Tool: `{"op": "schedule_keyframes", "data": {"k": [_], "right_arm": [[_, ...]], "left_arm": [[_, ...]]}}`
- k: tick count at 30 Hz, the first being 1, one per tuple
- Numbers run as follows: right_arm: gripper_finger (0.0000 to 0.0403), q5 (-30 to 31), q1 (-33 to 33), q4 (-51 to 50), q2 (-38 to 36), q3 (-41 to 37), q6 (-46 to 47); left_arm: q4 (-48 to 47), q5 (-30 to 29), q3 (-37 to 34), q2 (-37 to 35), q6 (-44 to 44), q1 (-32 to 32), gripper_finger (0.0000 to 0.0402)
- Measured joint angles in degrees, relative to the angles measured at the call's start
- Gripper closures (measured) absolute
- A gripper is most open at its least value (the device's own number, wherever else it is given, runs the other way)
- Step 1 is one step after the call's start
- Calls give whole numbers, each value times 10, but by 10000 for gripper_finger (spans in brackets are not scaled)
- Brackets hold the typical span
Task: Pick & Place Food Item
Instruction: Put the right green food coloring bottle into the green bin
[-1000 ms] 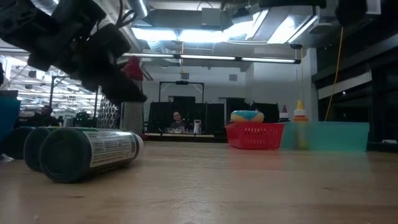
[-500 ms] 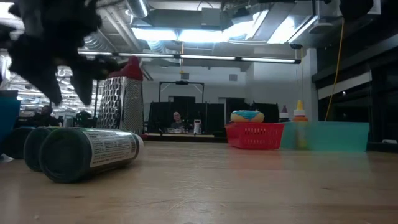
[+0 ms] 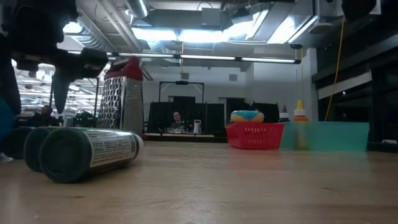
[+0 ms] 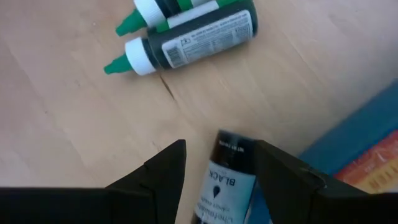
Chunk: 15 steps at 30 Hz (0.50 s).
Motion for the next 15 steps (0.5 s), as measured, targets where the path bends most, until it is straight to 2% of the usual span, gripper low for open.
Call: {"op": "schedule_keyframes", "data": {"k": [8, 15], "right_arm": [[234, -2, 0, 1, 0, 0, -1], [234, -27, 0, 1, 0, 0, -3]], "left_arm": [[0, 51, 1, 36, 4, 0, 217], [-47, 46, 25, 38, 30, 0, 217]]}}
